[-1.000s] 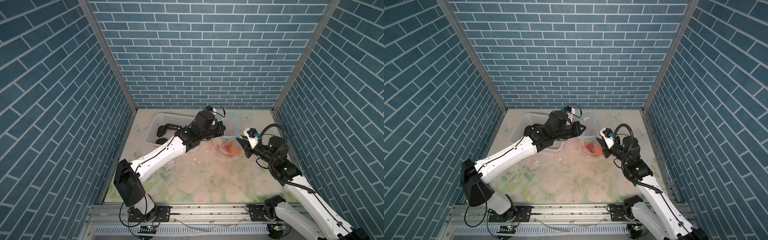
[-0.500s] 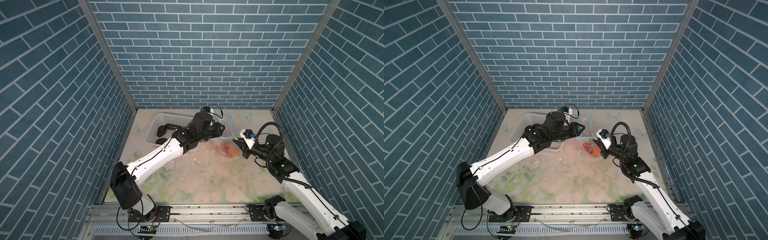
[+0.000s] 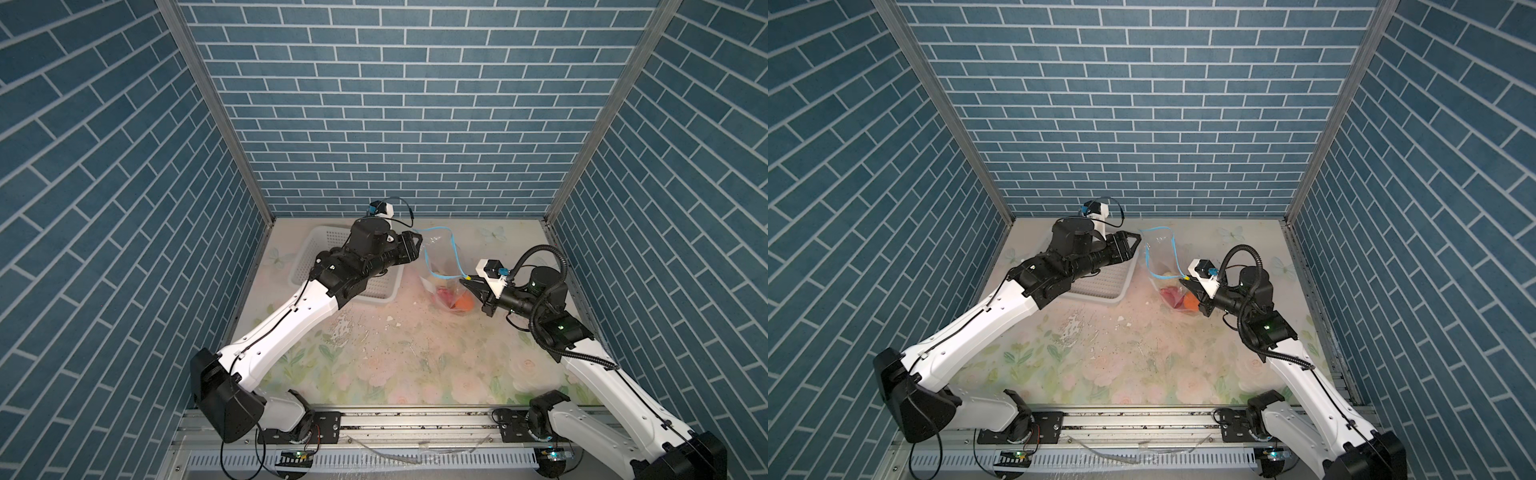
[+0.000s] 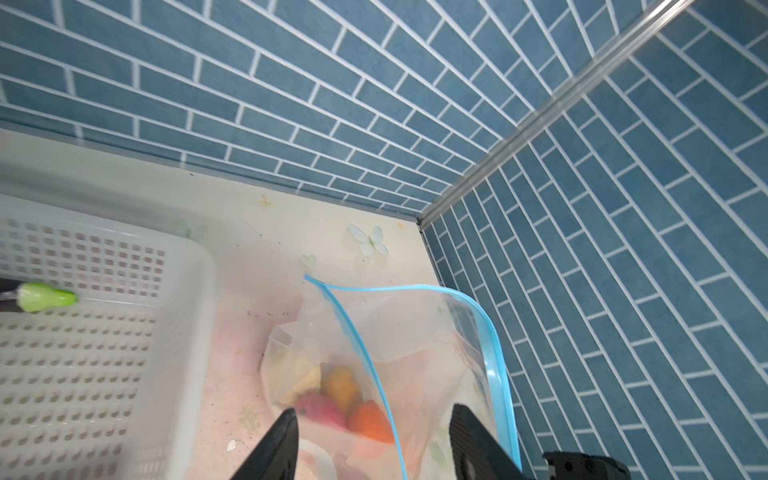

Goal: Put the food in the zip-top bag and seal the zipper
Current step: 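Release the bag and move the left gripper over the basket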

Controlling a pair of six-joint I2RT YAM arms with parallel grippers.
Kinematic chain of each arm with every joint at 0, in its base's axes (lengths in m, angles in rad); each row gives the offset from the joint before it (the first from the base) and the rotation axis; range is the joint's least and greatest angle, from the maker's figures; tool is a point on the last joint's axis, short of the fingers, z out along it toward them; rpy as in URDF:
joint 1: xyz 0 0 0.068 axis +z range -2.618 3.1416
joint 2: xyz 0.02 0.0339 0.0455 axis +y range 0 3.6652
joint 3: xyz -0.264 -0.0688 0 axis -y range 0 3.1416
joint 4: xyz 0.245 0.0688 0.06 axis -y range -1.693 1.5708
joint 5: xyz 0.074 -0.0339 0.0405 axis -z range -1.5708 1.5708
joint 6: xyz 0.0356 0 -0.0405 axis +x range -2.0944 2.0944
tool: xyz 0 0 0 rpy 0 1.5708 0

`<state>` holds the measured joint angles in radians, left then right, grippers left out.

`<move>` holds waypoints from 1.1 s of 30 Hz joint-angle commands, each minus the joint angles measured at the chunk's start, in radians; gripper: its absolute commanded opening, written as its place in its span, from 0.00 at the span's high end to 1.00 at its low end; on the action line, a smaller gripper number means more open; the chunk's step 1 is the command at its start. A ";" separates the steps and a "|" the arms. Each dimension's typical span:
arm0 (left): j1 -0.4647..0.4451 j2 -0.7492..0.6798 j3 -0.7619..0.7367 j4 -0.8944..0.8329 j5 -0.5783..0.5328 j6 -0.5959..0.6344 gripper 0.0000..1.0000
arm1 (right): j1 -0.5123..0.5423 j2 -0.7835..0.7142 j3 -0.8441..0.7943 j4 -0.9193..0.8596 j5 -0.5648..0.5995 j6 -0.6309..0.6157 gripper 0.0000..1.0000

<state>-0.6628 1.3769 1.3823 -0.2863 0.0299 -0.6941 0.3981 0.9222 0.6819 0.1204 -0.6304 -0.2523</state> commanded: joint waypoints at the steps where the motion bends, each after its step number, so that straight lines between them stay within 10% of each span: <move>1: 0.077 -0.027 0.001 -0.052 -0.031 0.067 0.40 | -0.004 0.005 -0.008 0.044 -0.027 -0.059 1.00; 33: 0.486 0.499 0.253 -0.621 -0.234 0.282 0.26 | -0.004 0.018 -0.018 0.057 -0.016 -0.038 1.00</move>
<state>-0.1921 1.8435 1.6203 -0.7986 -0.1753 -0.4271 0.3981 0.9356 0.6746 0.1432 -0.6357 -0.2695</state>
